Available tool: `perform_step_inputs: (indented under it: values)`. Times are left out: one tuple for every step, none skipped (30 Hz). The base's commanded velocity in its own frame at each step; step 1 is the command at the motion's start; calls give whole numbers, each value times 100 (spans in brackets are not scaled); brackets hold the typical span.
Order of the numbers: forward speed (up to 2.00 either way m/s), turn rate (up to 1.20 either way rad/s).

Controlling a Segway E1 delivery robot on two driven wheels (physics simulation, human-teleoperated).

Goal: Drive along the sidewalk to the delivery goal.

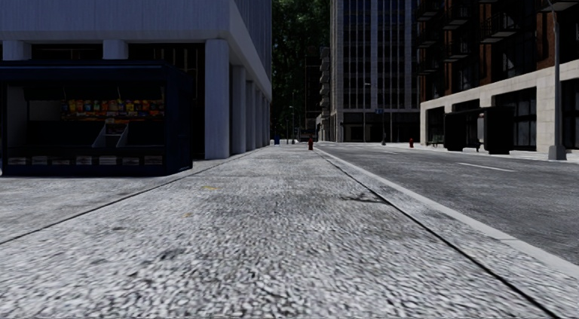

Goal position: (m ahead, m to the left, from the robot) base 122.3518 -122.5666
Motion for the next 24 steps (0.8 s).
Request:
perform_step_inputs:
  values:
    - [200, 0]
    - [200, 0]
    - [200, 0]
    - [200, 0]
    - [200, 0]
    - [200, 0]
    - [200, 0]
    - [200, 0]
    - [200, 0]
    - [200, 0]
    - [200, 0]
    - [200, 0]
    - [200, 0]
    - [200, 0]
    - [200, 0]
    - [200, 0]
    - [200, 0]
    - [200, 0]
    - [200, 0]
    - [200, 0]
    - [200, 0]
    - [200, 0]
    - [200, 0]
    - [200, 0]
